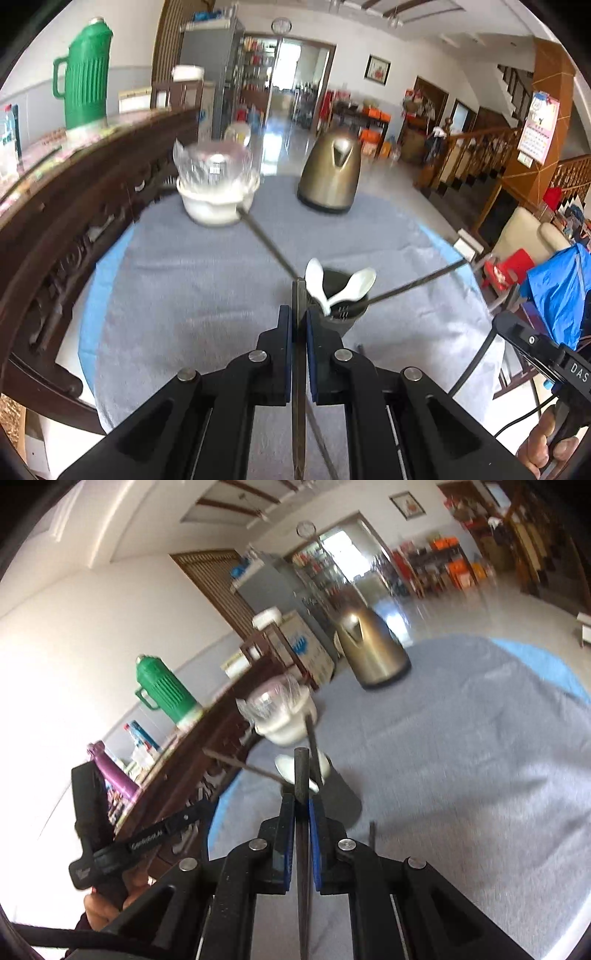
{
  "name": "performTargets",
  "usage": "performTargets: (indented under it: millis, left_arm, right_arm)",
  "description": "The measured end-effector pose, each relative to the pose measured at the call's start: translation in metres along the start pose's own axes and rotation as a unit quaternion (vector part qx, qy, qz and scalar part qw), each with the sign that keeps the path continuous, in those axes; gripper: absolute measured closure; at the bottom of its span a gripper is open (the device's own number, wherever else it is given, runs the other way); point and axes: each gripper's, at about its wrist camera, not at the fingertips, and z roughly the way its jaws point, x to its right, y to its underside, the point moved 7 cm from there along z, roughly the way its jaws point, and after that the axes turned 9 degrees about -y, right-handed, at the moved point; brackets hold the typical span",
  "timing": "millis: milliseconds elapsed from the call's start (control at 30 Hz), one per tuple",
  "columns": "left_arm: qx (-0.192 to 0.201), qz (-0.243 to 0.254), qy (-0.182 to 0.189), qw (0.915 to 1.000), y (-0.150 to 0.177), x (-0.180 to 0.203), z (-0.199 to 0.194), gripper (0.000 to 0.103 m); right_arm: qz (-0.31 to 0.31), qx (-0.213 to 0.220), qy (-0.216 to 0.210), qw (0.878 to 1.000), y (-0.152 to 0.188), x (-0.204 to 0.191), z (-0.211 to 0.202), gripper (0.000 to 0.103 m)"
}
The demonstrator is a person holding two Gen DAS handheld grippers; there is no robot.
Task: Organize utensils
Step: 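Lift both chopsticks upright and carry them over the grey cup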
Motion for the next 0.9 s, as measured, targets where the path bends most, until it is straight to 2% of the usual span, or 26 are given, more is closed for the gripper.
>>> performTargets:
  millis: [167,367,667,733,900]
  left_arm:
    - [0.039,-0.024,0.006,0.9989,-0.024,0.000,-0.015,0.096]
    - [0.104,-0.069,0.006,0.9922,-0.072,-0.001,-0.025,0.095]
    - [0.175,-0.090,-0.025,0.9802,-0.135,0.010,-0.017,0.095]
    - [0.188,-0.096,-0.032,0.9769,-0.146,0.010,-0.011,0.096]
    - [0.219,-0.105,-0.062,0.9680,-0.162,0.010,0.006,0.096]
  right_arm:
    - [-0.028,0.051,0.009,0.998,-0.031,-0.024,-0.008,0.095]
    - [-0.069,0.102,0.032,0.992,-0.074,-0.049,-0.011,0.095]
    - [-0.129,0.183,0.090,0.970,-0.128,-0.075,-0.003,0.095]
    - [-0.136,0.192,0.101,0.967,-0.133,-0.076,0.003,0.095]
    - [-0.139,0.189,0.115,0.965,-0.136,-0.066,0.027,0.095]
